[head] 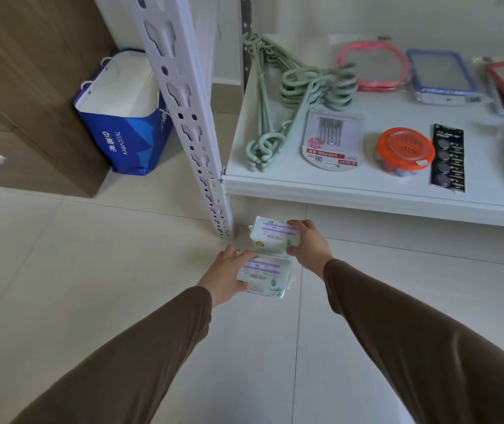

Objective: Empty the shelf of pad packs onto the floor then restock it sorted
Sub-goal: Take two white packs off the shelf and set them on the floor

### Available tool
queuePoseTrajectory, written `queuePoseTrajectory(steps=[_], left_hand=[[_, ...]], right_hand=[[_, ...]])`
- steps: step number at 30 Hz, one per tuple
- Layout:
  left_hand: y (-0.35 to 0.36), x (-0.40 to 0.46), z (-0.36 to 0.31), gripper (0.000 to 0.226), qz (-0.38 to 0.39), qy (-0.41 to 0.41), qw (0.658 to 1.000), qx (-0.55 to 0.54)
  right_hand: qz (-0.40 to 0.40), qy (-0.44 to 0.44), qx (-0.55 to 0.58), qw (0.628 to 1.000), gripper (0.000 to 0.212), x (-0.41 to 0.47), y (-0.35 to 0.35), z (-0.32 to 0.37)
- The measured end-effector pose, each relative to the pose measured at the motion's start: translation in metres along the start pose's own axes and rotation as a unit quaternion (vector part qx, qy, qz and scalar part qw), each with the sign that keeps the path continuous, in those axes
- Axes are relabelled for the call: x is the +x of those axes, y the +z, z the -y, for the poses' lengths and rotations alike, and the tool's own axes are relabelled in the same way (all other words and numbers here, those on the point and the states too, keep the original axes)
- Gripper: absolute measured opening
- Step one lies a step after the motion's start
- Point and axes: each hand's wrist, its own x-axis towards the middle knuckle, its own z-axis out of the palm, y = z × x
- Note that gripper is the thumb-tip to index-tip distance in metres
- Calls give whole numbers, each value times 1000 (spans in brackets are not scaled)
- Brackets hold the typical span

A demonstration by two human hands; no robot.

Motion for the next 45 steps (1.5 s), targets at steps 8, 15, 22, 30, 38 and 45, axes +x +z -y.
queuePoseTrajectory(steps=[8,15,22,30,38,45], left_hand=[[19,32,12,72,-24,16,999,-19],[31,42,19,73,-54,12,998,-23],[38,47,17,69,-75,4,996,-43],[35,47,10,69,-92,0,995,-39],[26,36,6,83,-66,-12,998,-12],[-4,10,-16,94,-65,-19,995,68]], right_hand=[[39,0,-5,999,71,43,14,1],[63,-1,-14,998,70,53,17,2],[83,-8,-12,996,71,55,17,2],[71,1,-15,997,65,52,16,-3],[69,-23,-57,996,72,34,6,-9],[26,-65,-158,985,67,-16,-21,-1]])
